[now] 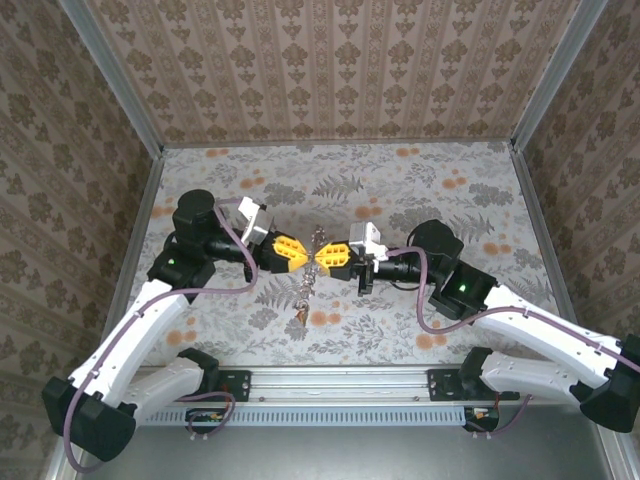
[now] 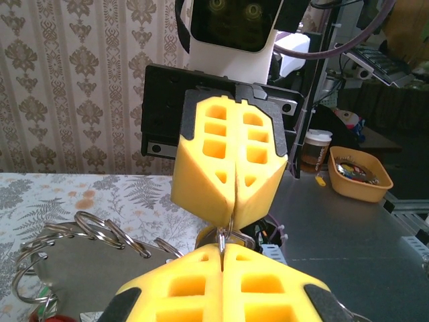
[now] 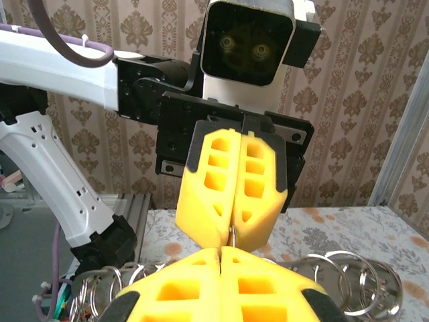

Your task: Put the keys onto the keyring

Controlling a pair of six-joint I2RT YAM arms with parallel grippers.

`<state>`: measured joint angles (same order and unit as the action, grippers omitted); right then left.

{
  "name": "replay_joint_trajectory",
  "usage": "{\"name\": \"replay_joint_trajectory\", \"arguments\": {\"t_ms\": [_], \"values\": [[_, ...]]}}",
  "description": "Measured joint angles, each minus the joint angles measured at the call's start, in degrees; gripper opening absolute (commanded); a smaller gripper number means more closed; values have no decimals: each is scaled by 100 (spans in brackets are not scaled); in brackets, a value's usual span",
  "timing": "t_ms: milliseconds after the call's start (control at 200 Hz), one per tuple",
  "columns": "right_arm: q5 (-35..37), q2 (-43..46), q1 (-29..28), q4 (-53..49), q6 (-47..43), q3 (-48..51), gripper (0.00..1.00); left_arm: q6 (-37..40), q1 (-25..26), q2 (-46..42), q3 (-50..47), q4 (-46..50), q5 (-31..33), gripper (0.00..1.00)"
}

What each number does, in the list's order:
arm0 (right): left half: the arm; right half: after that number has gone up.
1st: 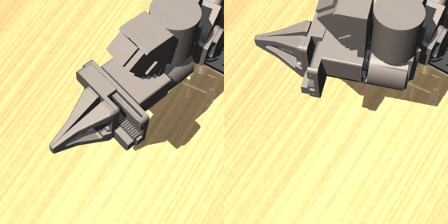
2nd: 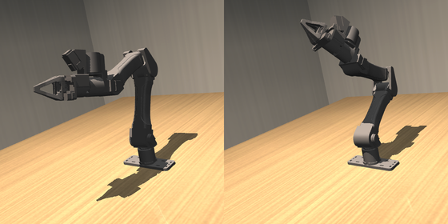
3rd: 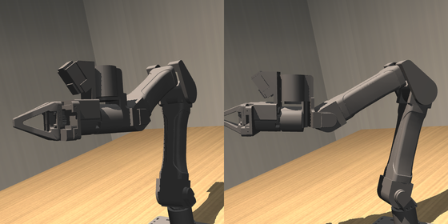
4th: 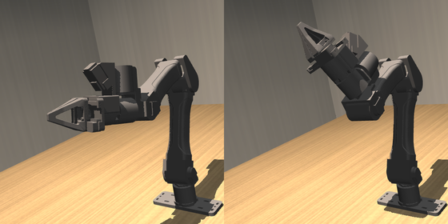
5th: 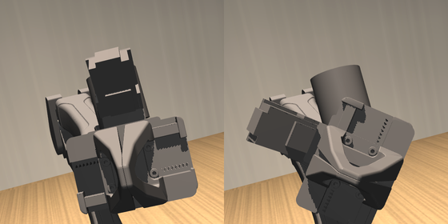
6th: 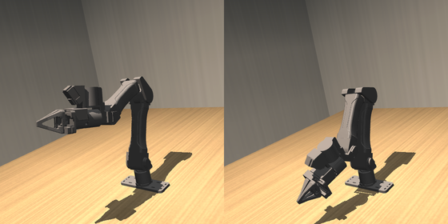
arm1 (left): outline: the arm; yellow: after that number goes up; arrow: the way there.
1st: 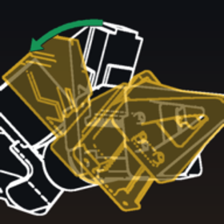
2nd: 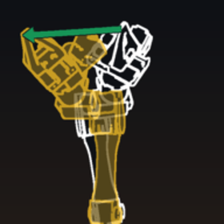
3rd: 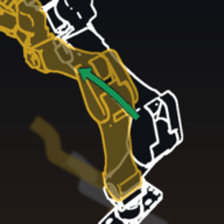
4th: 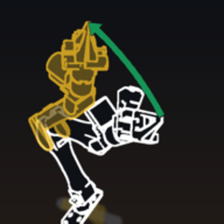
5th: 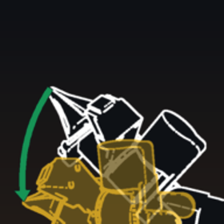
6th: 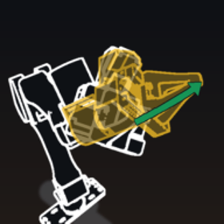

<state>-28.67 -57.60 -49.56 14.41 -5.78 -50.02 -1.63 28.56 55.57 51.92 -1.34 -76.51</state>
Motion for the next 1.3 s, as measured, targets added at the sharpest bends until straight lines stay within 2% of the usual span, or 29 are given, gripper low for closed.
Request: {"name": "replay_joint_trajectory", "arguments": {"t_ms": [435, 1300], "values": [[11, -103, 0, 629, 151, 103, 0, -146, 33, 11, -20, -221, 42, 0], [280, 22, 0, 610, -7, 166, 0, -273, 39, 11, -20, -302, 90, 0]]}}
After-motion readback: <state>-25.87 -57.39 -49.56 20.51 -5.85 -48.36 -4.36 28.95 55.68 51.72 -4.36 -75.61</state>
